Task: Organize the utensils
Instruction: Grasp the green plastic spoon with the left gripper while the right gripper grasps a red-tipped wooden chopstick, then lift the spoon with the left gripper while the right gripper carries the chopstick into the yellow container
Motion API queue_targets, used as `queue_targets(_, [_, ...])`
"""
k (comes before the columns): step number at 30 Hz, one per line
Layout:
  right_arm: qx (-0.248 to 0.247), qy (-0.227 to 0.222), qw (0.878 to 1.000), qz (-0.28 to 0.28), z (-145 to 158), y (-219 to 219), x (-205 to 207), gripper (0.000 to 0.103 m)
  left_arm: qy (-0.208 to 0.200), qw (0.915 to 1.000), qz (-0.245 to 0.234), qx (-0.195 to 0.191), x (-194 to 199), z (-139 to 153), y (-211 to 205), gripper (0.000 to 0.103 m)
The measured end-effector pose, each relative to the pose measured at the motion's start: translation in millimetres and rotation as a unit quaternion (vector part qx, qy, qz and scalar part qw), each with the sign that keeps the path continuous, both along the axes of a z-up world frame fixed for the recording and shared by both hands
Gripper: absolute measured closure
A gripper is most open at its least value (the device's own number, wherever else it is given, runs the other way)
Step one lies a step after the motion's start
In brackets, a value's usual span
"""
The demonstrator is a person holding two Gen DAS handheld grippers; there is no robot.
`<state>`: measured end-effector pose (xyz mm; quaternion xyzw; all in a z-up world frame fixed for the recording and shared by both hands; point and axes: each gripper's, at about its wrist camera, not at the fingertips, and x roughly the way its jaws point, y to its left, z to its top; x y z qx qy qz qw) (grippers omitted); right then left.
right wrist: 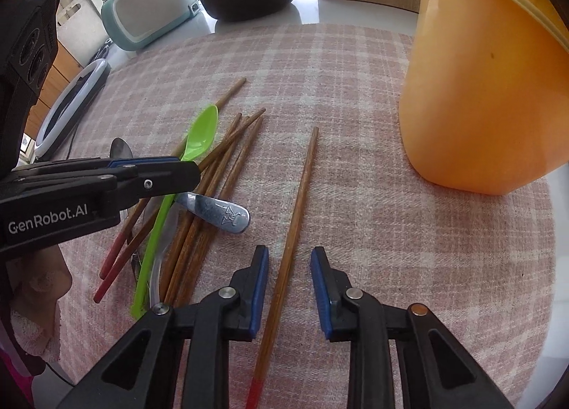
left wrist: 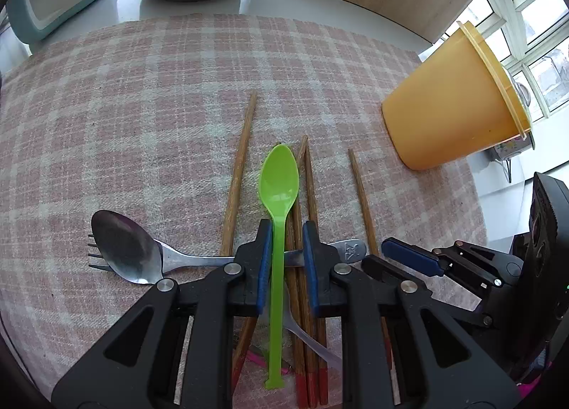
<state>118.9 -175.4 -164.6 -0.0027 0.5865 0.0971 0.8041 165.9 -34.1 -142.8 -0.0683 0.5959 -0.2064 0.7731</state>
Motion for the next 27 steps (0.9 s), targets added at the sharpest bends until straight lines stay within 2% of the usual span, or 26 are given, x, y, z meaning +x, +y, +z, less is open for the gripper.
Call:
queue_targets(1, [0.000,0.001,1.000,-0.001,-0.1,-0.7,0.8,0.088,0.000,1.0000,-0.002,0.001,0.2,-0.6,-0.6,0.096])
queue_targets(4, [0.013,0.004,1.000,-0.004,-1.0,-5.7,3.3,0.097,-0.003,1.0000,-0.002,0.001,-0.1,-0.5,-0.8,0.098])
queue_targets(16, [0.065,0.000,0.998,-0.001,2.2,-19.2,-5.1,0.099,-0.035,0.9993,0.010,0.004,-9.2,15.8,3.4,0.099])
queue_targets(27, [0.091,-0.035,0.995,0.022,27.9,-27.7,-19.8,0.099,-0.071,0.9968,0.037,-0.002,-26.2,46.4,16.3,0.099])
